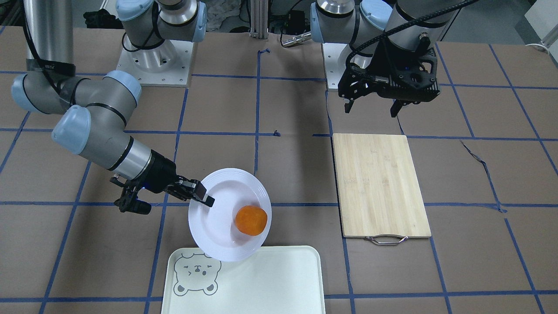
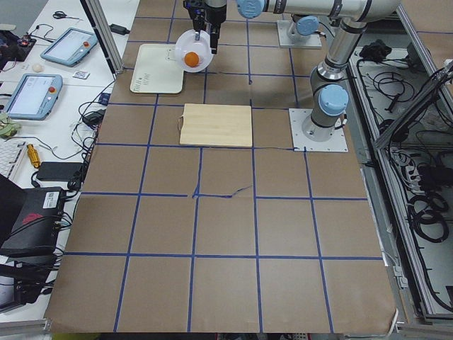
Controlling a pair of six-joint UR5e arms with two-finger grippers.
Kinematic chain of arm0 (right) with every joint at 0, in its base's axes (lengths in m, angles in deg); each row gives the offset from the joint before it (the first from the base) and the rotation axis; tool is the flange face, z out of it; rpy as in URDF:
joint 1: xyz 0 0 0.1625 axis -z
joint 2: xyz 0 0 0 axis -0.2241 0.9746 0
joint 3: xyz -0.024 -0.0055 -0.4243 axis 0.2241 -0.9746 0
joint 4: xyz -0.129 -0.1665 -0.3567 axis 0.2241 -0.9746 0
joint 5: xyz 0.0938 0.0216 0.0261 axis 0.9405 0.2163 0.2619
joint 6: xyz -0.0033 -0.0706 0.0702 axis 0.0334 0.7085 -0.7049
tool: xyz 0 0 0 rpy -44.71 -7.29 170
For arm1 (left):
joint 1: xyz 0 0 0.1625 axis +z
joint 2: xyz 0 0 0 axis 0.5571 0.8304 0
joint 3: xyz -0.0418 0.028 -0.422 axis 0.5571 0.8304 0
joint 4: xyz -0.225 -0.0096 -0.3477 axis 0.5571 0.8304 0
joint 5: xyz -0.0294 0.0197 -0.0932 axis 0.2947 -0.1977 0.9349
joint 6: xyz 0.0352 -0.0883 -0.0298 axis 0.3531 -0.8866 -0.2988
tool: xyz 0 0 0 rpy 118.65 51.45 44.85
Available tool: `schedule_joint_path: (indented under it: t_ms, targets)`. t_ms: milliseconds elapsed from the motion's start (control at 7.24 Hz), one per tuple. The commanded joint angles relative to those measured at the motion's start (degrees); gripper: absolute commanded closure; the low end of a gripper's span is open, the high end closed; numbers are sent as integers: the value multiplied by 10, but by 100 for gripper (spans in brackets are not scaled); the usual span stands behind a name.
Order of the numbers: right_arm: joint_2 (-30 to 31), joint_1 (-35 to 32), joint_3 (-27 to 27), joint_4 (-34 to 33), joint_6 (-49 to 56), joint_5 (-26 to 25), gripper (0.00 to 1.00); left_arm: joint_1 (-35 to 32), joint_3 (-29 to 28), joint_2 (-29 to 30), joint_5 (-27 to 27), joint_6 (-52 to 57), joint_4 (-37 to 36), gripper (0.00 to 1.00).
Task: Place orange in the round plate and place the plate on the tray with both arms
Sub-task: 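Lift the plate with the right gripper and carry it onto the bear tray, then lower the plate flat onto the tray and open the right gripper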
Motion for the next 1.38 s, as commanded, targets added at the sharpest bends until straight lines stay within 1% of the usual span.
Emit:
schedule_joint_path:
  t_ms: [0,138,276,415,553,691,1106,1244]
  targets:
    - [-5,1,-25,-8,8,57,100,0,0,0,0,0,0,0]
    - [-23,1,-67,-8,18,68,100,-1,-2,0,0,0,0,0]
    - [-61,1,-120,-8,20,70,100,0,-1,0,0,0,0,0]
    - [-107,1,-172,-9,20,82,100,0,0,0,0,0,0,0]
    - [-149,1,-211,-14,24,93,100,0,0,0,0,0,0,0]
    - [-188,-1,-238,-37,24,94,100,0,0,0,0,0,0,0]
    - [-214,-3,-240,-45,25,92,100,0,0,0,0,0,0,0]
    - [-210,-3,-240,-45,25,91,100,0,0,0,0,0,0,0]
